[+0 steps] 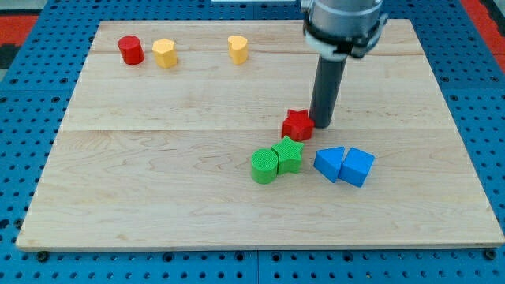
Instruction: Push the yellow heart diagonal top right to the red star
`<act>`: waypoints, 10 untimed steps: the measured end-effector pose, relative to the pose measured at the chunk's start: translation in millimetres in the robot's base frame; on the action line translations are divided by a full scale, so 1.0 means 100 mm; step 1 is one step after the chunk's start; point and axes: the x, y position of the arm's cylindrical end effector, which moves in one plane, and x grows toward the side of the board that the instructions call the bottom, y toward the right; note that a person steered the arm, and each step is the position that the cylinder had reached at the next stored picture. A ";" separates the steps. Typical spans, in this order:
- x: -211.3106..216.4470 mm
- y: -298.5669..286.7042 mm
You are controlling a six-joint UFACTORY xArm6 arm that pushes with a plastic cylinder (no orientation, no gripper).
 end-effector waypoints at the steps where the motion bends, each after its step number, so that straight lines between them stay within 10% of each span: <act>1: -0.64 0.16; 3: -2.22 -0.38; 4: -2.33 -1.28; 6: -0.90 -1.06; 10: -1.12 -0.17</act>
